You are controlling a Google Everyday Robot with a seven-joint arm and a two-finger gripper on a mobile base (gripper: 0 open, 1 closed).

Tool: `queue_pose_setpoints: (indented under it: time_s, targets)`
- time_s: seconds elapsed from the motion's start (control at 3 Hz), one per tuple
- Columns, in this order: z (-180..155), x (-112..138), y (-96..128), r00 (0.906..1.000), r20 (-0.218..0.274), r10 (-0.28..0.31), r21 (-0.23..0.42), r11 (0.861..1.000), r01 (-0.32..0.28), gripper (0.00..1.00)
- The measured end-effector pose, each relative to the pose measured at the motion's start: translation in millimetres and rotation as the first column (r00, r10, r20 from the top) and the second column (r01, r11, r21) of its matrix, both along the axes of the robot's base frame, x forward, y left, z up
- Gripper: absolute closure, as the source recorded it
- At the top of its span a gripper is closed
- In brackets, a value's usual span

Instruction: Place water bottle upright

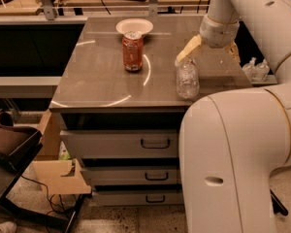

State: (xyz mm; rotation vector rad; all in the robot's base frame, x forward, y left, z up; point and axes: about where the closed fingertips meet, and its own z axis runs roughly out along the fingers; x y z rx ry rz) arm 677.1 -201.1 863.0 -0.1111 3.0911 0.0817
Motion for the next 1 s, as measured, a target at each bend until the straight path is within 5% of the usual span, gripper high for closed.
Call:
queue_pose_setpoints:
  time_s: [0.33,0.67,1.0]
  targets:
    - [-9.6,0.2,12.0,0.9997,-0.021,0.015,0.011,1.000,-0.015,0.00]
    - [-13.1,0.4,22.4,0.9993,-0.026,0.028,-0.010,1.000,-0.028,0.18]
    - [-16.0,0.7,30.9,0.9988,-0.023,0.042,-0.023,0.999,-0.043,0.47]
